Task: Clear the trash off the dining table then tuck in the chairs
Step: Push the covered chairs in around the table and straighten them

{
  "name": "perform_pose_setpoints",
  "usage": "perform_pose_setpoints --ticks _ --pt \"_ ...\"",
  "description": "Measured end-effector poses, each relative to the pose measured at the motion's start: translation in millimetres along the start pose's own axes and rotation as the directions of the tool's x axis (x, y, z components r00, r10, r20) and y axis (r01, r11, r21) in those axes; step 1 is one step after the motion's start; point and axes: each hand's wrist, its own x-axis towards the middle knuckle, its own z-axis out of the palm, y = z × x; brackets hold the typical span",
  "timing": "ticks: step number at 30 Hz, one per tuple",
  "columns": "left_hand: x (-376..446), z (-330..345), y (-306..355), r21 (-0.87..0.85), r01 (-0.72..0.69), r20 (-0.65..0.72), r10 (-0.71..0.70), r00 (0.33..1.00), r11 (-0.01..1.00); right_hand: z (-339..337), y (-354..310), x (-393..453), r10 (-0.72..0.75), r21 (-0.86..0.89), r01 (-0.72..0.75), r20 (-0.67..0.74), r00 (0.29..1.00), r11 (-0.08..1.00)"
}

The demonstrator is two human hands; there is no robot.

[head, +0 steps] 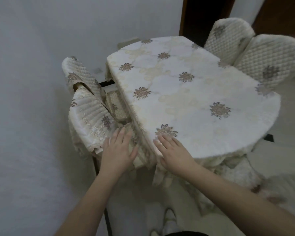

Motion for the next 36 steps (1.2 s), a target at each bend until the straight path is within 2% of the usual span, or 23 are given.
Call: perform_pose_setpoints --ticks 5,10,15,23,29,32,36 --pt "7 13 51 -0.054 -0.172 0.057 0.175 0.983 0.984 11 16 -64 0.181 -0.016 -0.182 -0.038 0.983 0.983" --pt "-17 34 122 -0.109 -0.342 0.194 0.358 0.913 0.933 10 38 -137 0.381 0.038 -0.38 -0.049 0.923 0.924" --pt "-29 32 174 -0.126 -0.492 0.157 0.507 0.848 0.862 -5 59 -195 0.522 0.079 -0.516 -0.119 0.845 0.853" --pt "-54 22 280 -0.179 -0.615 0.137 0.638 0.757 0.768 -24 112 -316 0.65 0.054 -0.661 -0.256 0.715 0.748" --pt "-104 18 384 -0.196 -0.655 0.156 0.682 0.714 0.73 -18 151 -434 0.729 0.113 -0.729 -0.247 0.638 0.676" --pt "-132 18 431 -0.201 -0.648 0.175 0.678 0.714 0.734 -15 170 -490 0.755 0.167 -0.742 -0.258 0.602 0.649" --pt "-158 13 477 -0.174 -0.679 0.167 0.701 0.693 0.713 -16 186 -540 0.784 0.24 -0.748 -0.254 0.567 0.619"
